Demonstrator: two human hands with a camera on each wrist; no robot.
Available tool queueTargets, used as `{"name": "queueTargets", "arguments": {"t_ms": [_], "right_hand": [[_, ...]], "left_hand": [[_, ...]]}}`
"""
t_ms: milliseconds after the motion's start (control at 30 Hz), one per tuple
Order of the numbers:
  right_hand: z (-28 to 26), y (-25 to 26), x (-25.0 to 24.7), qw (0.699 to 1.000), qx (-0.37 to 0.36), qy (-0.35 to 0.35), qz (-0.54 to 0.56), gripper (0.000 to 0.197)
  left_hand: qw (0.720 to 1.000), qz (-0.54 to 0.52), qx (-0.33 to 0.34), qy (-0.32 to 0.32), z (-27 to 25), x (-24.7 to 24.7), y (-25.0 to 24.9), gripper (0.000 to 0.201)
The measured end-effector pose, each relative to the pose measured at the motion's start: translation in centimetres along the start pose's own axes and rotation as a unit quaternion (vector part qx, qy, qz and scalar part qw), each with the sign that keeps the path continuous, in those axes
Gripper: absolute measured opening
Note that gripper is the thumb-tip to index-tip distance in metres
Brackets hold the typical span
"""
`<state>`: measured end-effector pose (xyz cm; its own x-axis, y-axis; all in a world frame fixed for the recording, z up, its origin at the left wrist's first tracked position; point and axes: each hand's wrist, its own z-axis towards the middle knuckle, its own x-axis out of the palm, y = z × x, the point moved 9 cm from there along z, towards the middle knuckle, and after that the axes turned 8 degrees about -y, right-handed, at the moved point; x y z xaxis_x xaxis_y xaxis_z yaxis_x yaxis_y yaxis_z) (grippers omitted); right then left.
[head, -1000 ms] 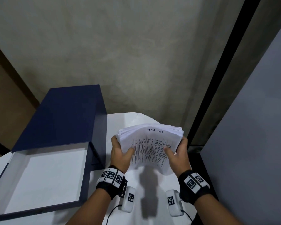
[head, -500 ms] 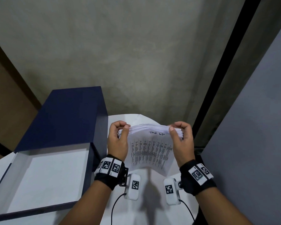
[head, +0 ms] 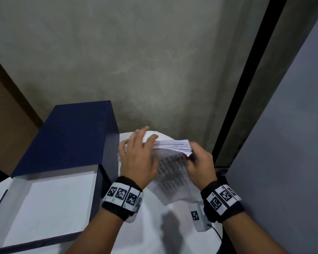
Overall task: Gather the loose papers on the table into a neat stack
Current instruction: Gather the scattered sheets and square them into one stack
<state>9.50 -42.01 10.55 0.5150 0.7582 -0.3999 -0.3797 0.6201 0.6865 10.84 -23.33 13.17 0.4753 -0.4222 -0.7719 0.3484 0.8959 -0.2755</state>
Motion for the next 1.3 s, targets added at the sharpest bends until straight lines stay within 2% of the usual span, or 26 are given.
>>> {"name": "queueTargets", "arguments": {"t_ms": [33,133,200,300,400,500,567,633,700,733,800,900,1000,1033,1100,1167,1233,1300], "right_hand": [[0.5,1.5,0.1,0.999,-0.049,0.012,-0.020,0.047],[1.1,4.4,0.3,0.986,-0.153,0.038,-0.054,0.042],[0.9,5.3,0.4,0.978,-0.186,0.063,-0.069,0.036],[0.6,4.7,0.6,0.977,-0.180,0.100,-0.053,0.034],[0.9,2.2,-0.6,0.992,-0.098,0.075,-0.037,0.031],[0.5,-2.8,-4.2,0.999,0.020,-0.007,-0.027,0.047],[-0.4,-6.9,-6.8,0.992,0.106,-0.053,-0.045,0.067],[-1.9,-11.5,-8.4,0.972,0.224,-0.063,-0.040,0.096],[-3.2,-14.7,-8.1,0.942,0.324,-0.051,0.076,0.119],[-3.7,-15.5,-7.7,0.923,0.354,-0.039,0.143,0.122],[-4.2,-16.1,-6.6,0.894,0.388,0.004,0.223,0.114],[-4.9,-14.9,-4.7,0.864,0.408,0.099,0.277,0.089],[-4.8,-13.4,-4.2,0.885,0.376,0.094,0.259,0.034],[-5.0,-13.2,-4.1,0.892,0.370,0.083,0.248,0.028],[-6.1,-13.4,-3.4,0.899,0.371,0.068,0.225,0.023],[-8.3,-14.6,-2.3,0.898,0.390,0.067,0.195,0.023],[-11.0,-16.2,-1.2,0.886,0.425,0.077,0.167,0.027],[-12.6,-17.2,-0.5,0.883,0.437,0.075,0.154,0.028]], "left_hand": [[0.999,-0.035,0.015,0.038,0.3,0.5,-0.7,0.055],[0.983,-0.143,-0.045,0.106,0.5,1.2,0.0,0.046],[0.981,-0.150,-0.042,0.117,0.5,1.0,0.2,0.045],[0.982,-0.127,0.010,0.142,0.1,0.9,-1.0,0.036],[0.980,-0.146,-0.028,0.129,-0.6,1.7,-0.3,0.028],[0.962,-0.196,-0.151,0.112,-2.1,3.4,3.5,0.018],[0.925,-0.265,-0.255,0.098,-3.5,4.5,6.2,0.022],[0.870,-0.346,-0.338,0.090,-5.0,5.3,7.9,0.024],[0.823,-0.421,-0.373,0.080,-5.8,6.1,8.7,0.026],[0.805,-0.447,-0.382,0.075,-6.1,6.4,8.9,0.027],[0.784,-0.480,-0.388,0.073,-6.5,6.8,9.0,0.027],[0.768,-0.497,-0.399,0.068,-6.9,7.3,9.2,0.030],[0.772,-0.490,-0.403,0.037,-7.6,7.0,9.9,0.030],[0.772,-0.486,-0.409,0.027,-8.0,7.1,10.2,0.028],[0.777,-0.463,-0.426,0.022,-9.2,7.7,11.0,0.029],[0.796,-0.433,-0.421,0.038,-10.5,9.0,11.7,0.037],[0.824,-0.389,-0.403,0.082,-11.9,10.6,11.9,0.028],[0.834,-0.364,-0.404,0.089,-12.8,11.5,12.2,0.017]]}}
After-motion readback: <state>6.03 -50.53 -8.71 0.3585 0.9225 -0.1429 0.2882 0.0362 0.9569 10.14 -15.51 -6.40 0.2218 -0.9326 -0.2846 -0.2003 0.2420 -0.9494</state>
